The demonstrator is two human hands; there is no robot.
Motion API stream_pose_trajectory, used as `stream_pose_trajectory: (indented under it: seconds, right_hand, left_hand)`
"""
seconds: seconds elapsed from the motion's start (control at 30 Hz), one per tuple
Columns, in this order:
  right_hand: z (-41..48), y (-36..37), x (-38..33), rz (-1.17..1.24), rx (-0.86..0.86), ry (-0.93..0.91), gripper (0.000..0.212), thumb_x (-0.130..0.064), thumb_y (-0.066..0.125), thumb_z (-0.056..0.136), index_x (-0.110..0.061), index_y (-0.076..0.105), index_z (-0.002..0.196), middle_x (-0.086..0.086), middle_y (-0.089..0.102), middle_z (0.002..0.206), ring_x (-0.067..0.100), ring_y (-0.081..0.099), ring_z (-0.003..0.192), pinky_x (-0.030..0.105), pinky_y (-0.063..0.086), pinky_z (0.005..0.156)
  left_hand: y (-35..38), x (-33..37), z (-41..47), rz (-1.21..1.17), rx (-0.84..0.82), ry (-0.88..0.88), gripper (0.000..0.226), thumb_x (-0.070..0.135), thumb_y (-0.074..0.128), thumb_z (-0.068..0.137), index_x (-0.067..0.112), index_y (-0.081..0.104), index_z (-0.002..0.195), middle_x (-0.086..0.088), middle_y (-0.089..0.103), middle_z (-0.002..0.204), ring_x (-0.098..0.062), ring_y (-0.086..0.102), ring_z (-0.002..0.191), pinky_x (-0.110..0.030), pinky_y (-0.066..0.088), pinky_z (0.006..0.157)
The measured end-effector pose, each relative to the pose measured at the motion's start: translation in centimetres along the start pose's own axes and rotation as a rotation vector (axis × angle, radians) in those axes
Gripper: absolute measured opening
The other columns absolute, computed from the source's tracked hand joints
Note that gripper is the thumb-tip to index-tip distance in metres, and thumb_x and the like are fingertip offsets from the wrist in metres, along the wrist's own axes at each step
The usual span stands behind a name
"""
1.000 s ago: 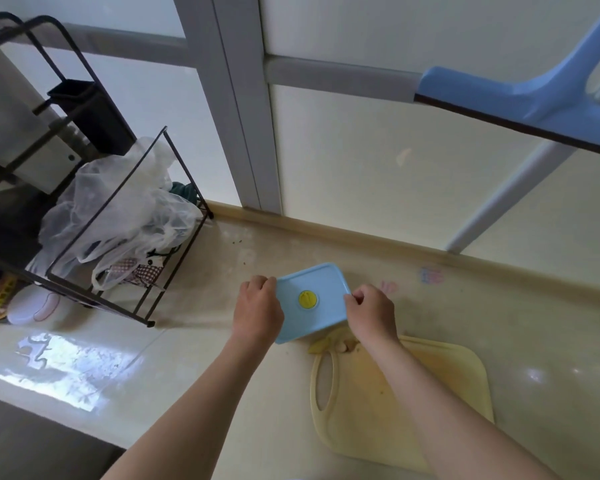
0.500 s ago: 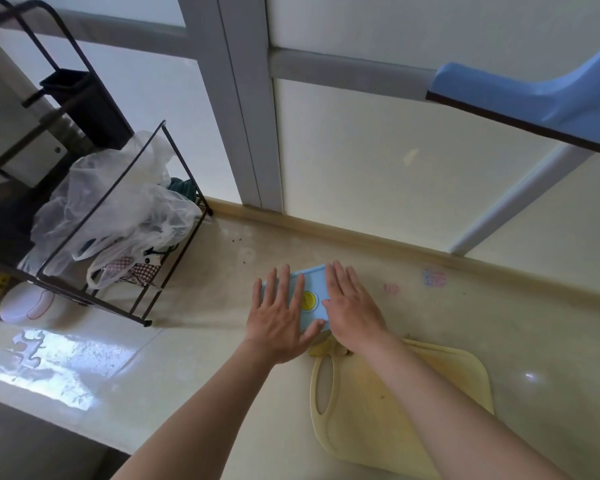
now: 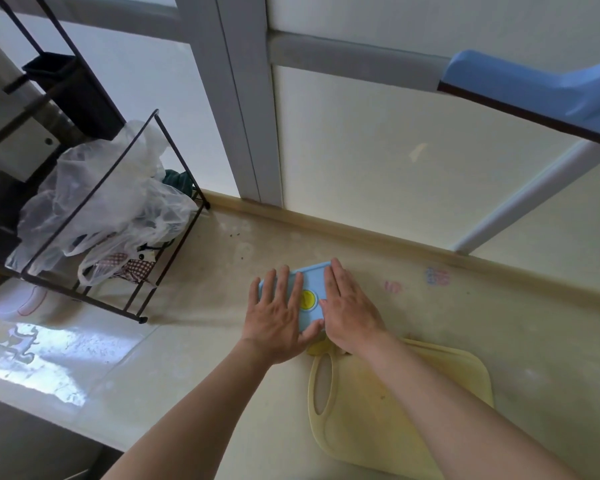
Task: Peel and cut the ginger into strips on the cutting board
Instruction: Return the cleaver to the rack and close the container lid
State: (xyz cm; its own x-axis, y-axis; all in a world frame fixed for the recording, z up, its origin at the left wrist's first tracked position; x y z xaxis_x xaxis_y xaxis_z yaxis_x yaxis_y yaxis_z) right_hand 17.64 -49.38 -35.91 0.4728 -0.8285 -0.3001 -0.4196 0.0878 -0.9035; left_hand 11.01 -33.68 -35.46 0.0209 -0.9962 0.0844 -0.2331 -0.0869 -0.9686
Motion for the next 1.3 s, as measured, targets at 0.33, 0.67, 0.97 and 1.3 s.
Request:
stream_pose_trajectory:
  seconds: [0.33,0.67,0.97,1.3]
  right_hand:
    - [2.9,-2.6,0.8,0.901,0.295,0.568,0.022,-0.018,0.051,0.105,-0.015,0.073,0.102,0.003,0.070,0.099,0.024,0.061,0.091,0.028,0.043,0.069]
    - [3.1,-2.4,1.2,0.931,0.307,0.570,0.021,-0.019,0.054,0.104,-0.019,0.062,0.084,-0.004,0.062,0.084,0.008,0.051,0.070,0.024,0.038,0.056]
    - [3.4,-2.6,0.7,0.921,0.307,0.567,0.018,-0.016,0.052,0.099,-0.014,0.057,0.082,-0.001,0.059,0.083,0.015,0.051,0.072,0.028,0.039,0.058]
    - [3.7,-1.3,0.1,0.946,0.326,0.572,0.017,-0.023,0.054,0.104,-0.014,0.054,0.090,0.000,0.060,0.087,0.018,0.054,0.076,0.029,0.040,0.060]
  left_hand:
    - [-1.6,-3.3,1.5,-1.094,0.261,-0.786,0.020,0.022,0.052,0.098,0.013,0.068,0.107,-0.004,0.068,0.104,-0.026,0.064,0.102,-0.035,0.050,0.088]
    - [-1.5,-3.4,1.3,-1.203,0.344,-0.815,0.021,0.023,0.061,0.097,0.016,0.069,0.116,0.004,0.066,0.091,-0.010,0.063,0.082,-0.031,0.052,0.083]
    - [-1.3,-3.7,1.2,-0.799,0.322,-0.595,0.022,0.015,0.049,0.100,0.014,0.070,0.092,-0.006,0.060,0.087,-0.025,0.056,0.085,-0.028,0.036,0.072]
    - [-0.5,-3.1,1.9,-0.930,0.333,-0.720,0.022,0.034,0.053,0.100,0.019,0.067,0.094,-0.002,0.057,0.097,-0.017,0.054,0.087,-0.028,0.038,0.079]
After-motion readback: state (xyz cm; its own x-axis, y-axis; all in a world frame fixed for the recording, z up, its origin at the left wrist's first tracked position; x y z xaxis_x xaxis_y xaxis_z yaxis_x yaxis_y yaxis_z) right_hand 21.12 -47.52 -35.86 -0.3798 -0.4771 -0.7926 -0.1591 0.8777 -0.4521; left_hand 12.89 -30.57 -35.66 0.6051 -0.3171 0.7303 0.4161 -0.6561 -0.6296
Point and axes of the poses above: each hand's wrist, its own z-axis towards the middle knuckle, its own y-axis out of the palm, x = y × z, the point moved 1 cm from there along z, towards the middle knuckle
